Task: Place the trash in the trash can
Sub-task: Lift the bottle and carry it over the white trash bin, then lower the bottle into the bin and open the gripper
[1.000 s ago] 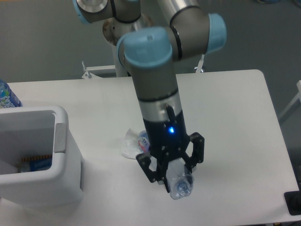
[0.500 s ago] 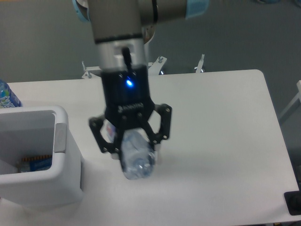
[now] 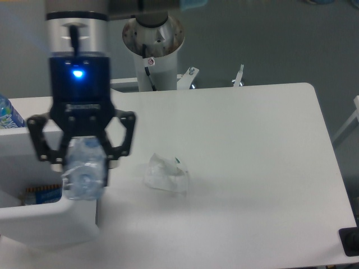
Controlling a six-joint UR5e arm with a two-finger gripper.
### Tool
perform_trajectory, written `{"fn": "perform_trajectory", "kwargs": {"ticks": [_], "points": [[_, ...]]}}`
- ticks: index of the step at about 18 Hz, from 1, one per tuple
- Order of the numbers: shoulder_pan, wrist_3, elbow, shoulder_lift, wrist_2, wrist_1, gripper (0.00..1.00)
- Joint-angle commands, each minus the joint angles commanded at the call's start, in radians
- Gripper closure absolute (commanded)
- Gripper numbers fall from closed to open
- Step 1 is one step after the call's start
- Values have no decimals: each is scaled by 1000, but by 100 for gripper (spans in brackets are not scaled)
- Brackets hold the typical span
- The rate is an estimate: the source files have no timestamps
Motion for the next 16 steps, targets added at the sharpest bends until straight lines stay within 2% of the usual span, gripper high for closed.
{"fn": "perform_trajectory", "kwargs": {"ticks": [4,16], "points": [[-23,-6,-9,-6,-48,0,45],[-54,-6,-11,-69,-69,0,43]]}}
